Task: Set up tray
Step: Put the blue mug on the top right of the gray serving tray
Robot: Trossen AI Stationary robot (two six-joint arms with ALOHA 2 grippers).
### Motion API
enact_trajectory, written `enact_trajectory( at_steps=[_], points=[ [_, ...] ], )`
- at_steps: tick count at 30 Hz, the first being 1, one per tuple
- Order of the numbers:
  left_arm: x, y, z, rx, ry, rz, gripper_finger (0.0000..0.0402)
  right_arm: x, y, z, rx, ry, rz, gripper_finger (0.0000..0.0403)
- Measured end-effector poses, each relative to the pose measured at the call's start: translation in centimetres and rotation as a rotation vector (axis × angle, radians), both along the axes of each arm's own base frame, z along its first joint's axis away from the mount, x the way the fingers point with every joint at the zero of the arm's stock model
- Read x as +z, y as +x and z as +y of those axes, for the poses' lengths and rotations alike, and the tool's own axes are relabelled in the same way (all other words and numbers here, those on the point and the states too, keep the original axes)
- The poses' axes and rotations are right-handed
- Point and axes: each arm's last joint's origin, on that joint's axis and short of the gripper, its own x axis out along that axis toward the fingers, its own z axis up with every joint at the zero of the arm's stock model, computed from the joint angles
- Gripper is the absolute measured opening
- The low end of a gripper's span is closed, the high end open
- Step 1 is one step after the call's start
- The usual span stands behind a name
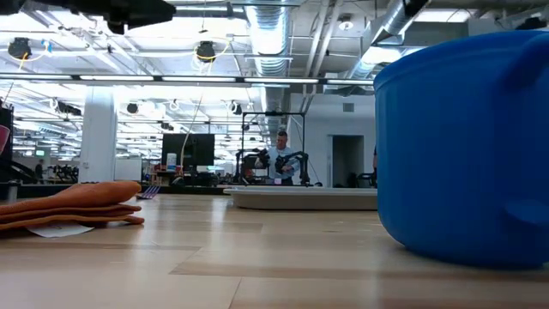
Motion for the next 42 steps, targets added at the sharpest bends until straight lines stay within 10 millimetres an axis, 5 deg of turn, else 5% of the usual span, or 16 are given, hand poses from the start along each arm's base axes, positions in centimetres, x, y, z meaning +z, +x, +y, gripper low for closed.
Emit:
enact_trajectory(
  at_steps=[4, 9, 22, 42],
  points=[
    [0.5, 0.4, 0.0, 0.016, -0.009, 0.004, 0.017, 1.5, 1.3, 2.7, 0.112, 0.007, 0.097, 0.0222],
    [0.0, 0.5, 0.0, 0.008, -0.069, 0.012, 0.0171, 0.9, 2.7, 7.0, 0.277, -0.072, 0.23, 0.0245],
    [-1.6, 0.5, 0.0, 0.008, -0.215, 0.096, 0.0171, -7.1, 5.2, 16.1, 0.45, -0.174, 0.542, 0.0244],
    [-1.7, 0.5, -0.1, -0.027, -0.257, 0.093, 0.0171, -13.0, 9.5, 18.7, 0.383, -0.361, 0.947, 0.0244]
  ],
)
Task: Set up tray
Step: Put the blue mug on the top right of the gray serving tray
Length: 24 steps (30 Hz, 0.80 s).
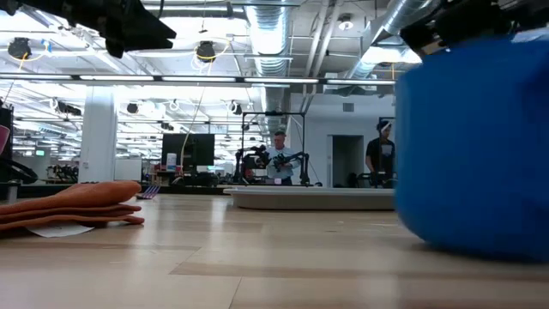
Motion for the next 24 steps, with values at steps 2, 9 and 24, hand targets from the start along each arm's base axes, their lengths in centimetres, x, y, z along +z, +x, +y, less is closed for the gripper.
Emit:
enact_trajectory(
  at_steps=[2, 9, 24],
  points=[
    [0.0, 0.0, 0.0, 0.0, 0.0, 0.003, 0.0171, -0.2, 0.2, 0.1, 0.0, -0.023, 0.029, 0.0244],
    [-0.1, 0.0, 0.0, 0.012, 0.008, 0.015, 0.0171, -1.3, 1.5, 0.9, -0.014, -0.036, 0.053, 0.0243],
    [-0.1, -0.1, 0.1, 0.025, 0.031, 0.031, 0.0171, -1.0, 2.0, -0.3, -0.198, -0.014, 0.169, 0.0032]
  ],
)
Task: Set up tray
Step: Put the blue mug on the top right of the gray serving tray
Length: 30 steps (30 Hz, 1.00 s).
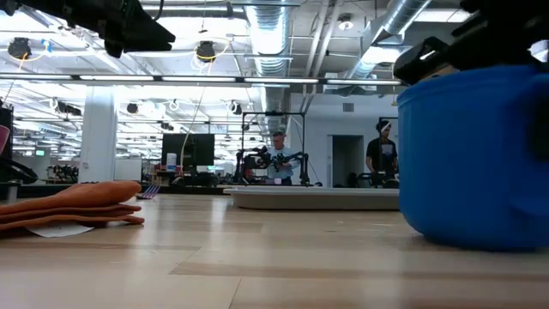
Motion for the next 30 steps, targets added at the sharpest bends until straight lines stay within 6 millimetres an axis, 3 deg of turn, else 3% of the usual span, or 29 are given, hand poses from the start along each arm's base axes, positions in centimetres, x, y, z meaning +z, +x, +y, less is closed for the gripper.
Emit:
enact_trajectory(
  at_steps=[2, 8, 12, 17, 21, 26, 30],
  points=[
    [0.1, 0.0, 0.0, -0.002, 0.02, 0.003, 0.0171, 0.7, 0.0, -0.6, 0.018, -0.035, 0.033, 0.0011],
    [0.1, 0.0, 0.0, -0.001, 0.014, -0.006, 0.0171, 4.8, 1.7, -2.1, 0.013, -0.025, -0.018, 0.0017],
    [0.1, 0.0, 0.0, 0.002, -0.013, -0.023, 0.0171, 8.5, 1.5, -4.9, -0.031, -0.084, 0.009, 0.0007],
    [0.0, 0.0, 0.0, 0.001, -0.008, -0.007, 0.0171, 13.7, -0.2, -10.6, -0.229, -0.227, 0.008, 0.0009],
    [0.0, 0.0, 0.0, 0.001, -0.007, -0.007, 0.0171, 16.5, -2.6, -15.5, -0.354, -0.276, 0.007, 0.0005],
    [-0.1, 0.0, 0.0, 0.003, -0.026, -0.012, 0.0171, 17.7, -5.1, -21.7, -0.489, -0.269, -0.005, 0.0007],
    [-0.3, 0.0, 0.0, 0.005, -0.041, 0.002, 0.0171, 16.9, -6.7, -26.4, -0.592, -0.259, -0.051, 0.0006]
  ],
)
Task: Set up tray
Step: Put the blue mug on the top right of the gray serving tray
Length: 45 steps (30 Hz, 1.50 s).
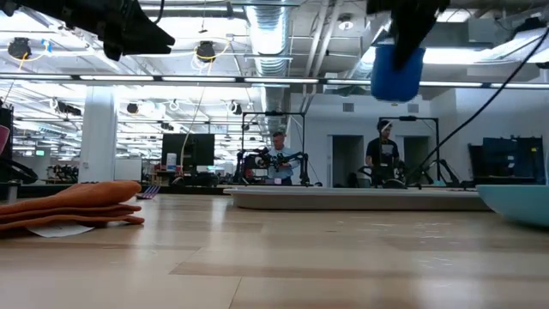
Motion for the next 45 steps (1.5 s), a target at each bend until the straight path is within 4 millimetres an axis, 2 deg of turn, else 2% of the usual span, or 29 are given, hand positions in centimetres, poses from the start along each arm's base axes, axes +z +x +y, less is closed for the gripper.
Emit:
enact_trajectory(
  at_steps=[6, 14, 19, 26, 31, 36, 45],
  points=[
    [-0.1, 0.0, 0.0, 0.001, -0.006, 0.007, 0.0171, -3.2, -1.7, -6.1, -0.218, 0.009, 0.009, 0.0009],
    [-0.1, 0.0, 0.0, 0.004, -0.026, -0.004, 0.0171, -9.3, -1.1, -12.6, -0.447, 0.048, 0.037, 0.0011],
    [-0.1, 0.0, 0.0, 0.006, -0.037, -0.01, 0.0171, -12.5, -0.7, -14.8, -0.485, 0.159, 0.095, 0.0012],
    [-0.1, 0.0, 0.0, 0.006, -0.037, -0.011, 0.0171, -16.0, 0.4, -16.3, -0.492, 0.237, 0.134, 0.0012],
    [-0.1, 0.0, 0.0, 0.006, -0.037, -0.01, 0.0171, -16.5, 0.8, -17.1, -0.488, 0.209, 0.093, 0.0013],
    [-0.1, 0.0, 0.0, 0.006, -0.037, -0.01, 0.0171, -15.4, 0.0, -17.6, -0.5, 0.188, 0.05, 0.0017],
    [-0.1, 0.0, 0.0, 0.006, -0.037, -0.01, 0.0171, -14.6, -1.1, -18.2, -0.526, 0.179, 0.035, 0.0082]
  ],
)
